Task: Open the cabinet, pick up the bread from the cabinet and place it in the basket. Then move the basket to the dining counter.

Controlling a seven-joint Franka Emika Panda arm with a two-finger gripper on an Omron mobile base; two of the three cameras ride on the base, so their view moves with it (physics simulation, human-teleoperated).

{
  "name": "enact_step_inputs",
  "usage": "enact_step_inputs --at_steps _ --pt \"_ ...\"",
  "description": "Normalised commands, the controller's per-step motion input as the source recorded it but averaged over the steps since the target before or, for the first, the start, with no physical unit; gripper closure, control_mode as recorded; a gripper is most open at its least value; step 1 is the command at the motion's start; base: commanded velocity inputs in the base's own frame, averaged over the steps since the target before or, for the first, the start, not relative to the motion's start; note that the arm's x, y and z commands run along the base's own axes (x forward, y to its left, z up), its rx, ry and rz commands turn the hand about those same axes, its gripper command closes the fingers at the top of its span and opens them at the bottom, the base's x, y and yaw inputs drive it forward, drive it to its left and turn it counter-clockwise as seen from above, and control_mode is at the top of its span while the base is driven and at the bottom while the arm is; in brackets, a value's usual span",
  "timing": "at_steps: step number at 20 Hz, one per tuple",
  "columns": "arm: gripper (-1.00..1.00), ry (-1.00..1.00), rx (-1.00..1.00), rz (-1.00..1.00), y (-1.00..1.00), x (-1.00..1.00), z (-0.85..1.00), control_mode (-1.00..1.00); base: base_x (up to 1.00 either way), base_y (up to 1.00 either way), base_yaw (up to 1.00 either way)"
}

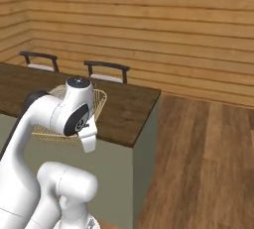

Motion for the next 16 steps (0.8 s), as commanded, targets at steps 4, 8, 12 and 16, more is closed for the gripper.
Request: enact_step_inputs --at_steps 4,8,12,16 --pt "1.0 0.0 0.0 0.0 0.0 0.0 0.0 1.0 0.26 0.69 -0.43" --pt "1.0 0.0 0.0 0.0 0.0 0.0 0.0 1.0 0.36 0.54 -0.3" --pt "1.0 0.0 0.0 0.0 0.0 0.0 0.0 1.0 0.43 0.12 -0.07" --pt "1.0 0.0 0.0 0.0 0.0 0.0 0.0 1.0 0.46 0.0 0.0"
